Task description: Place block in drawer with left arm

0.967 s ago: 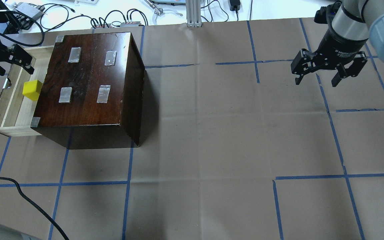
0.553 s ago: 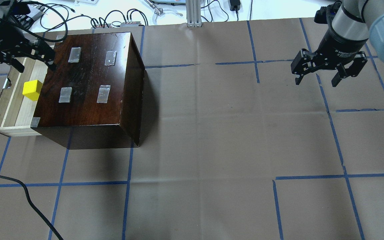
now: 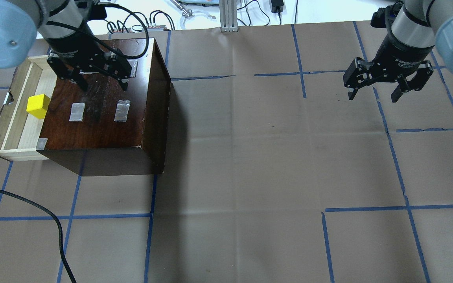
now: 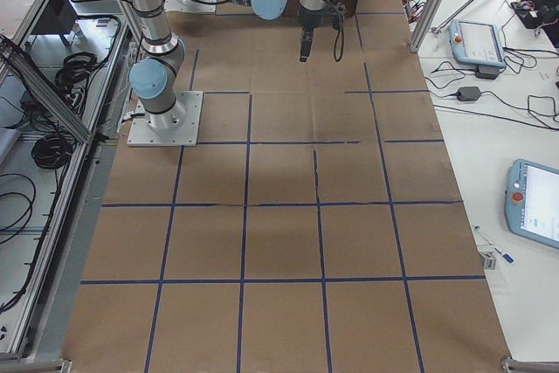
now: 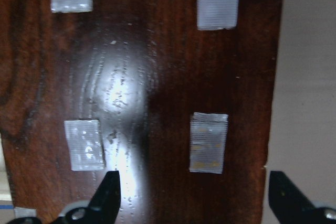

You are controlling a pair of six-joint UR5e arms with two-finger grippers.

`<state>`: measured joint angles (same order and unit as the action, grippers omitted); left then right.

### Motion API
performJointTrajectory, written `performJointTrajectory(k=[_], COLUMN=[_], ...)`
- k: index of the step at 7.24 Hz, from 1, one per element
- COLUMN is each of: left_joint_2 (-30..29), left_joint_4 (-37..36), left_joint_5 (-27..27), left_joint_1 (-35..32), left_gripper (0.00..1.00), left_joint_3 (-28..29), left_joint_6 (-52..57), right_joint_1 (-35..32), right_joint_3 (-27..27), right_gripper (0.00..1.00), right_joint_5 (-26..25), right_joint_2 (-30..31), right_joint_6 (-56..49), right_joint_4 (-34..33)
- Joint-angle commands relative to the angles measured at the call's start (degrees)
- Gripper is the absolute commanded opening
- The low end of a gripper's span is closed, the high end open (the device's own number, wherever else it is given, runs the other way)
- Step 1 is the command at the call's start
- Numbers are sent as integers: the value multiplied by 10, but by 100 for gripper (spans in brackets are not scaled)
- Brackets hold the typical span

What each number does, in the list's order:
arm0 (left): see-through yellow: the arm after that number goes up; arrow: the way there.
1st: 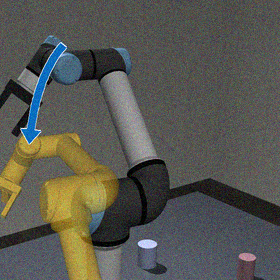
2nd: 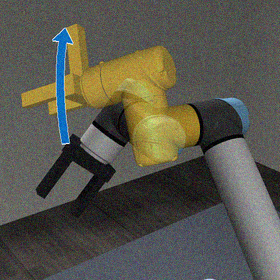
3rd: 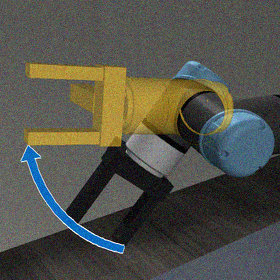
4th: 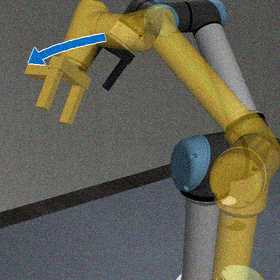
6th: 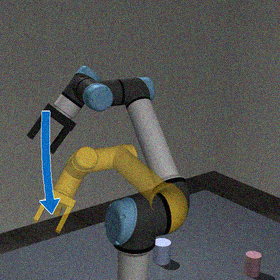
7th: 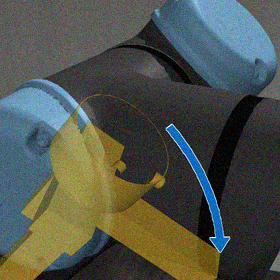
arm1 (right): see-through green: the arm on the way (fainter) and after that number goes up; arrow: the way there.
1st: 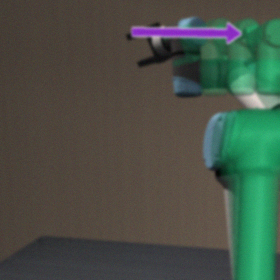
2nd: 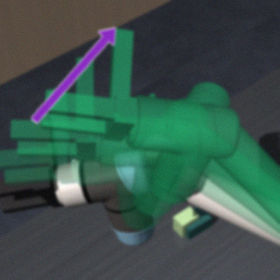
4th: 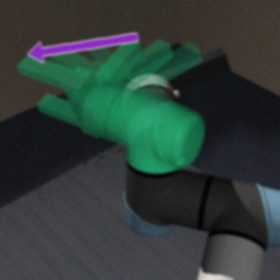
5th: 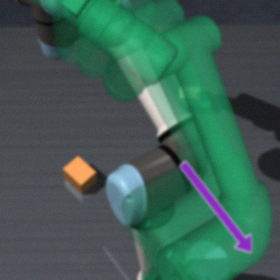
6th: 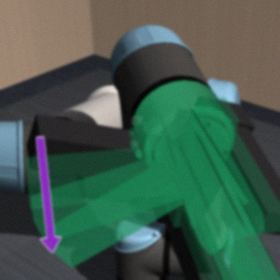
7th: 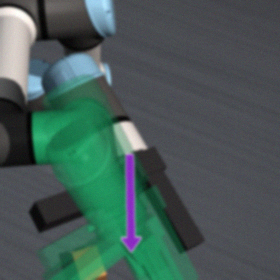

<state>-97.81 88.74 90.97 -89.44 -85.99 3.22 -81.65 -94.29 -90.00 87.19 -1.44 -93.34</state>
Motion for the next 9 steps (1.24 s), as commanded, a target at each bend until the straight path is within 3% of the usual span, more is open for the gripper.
performJointTrajectory(k=[1, 9], left_joint_2=[8, -2], left_joint_4=[0, -5], left_joint_5=[-1, -1], left_joint_1=[-13, -13], left_gripper=[99, 99], left_joint_3=[-2, -2], left_joint_6=[-8, -7], right_joint_1=[0, 0], right_joint_3=[0, 0], right_gripper=[100, 100], right_joint_5=[0, 0], right_joint_2=[0, 0], right_joint_6=[0, -1], right_joint_4=[0, 0])
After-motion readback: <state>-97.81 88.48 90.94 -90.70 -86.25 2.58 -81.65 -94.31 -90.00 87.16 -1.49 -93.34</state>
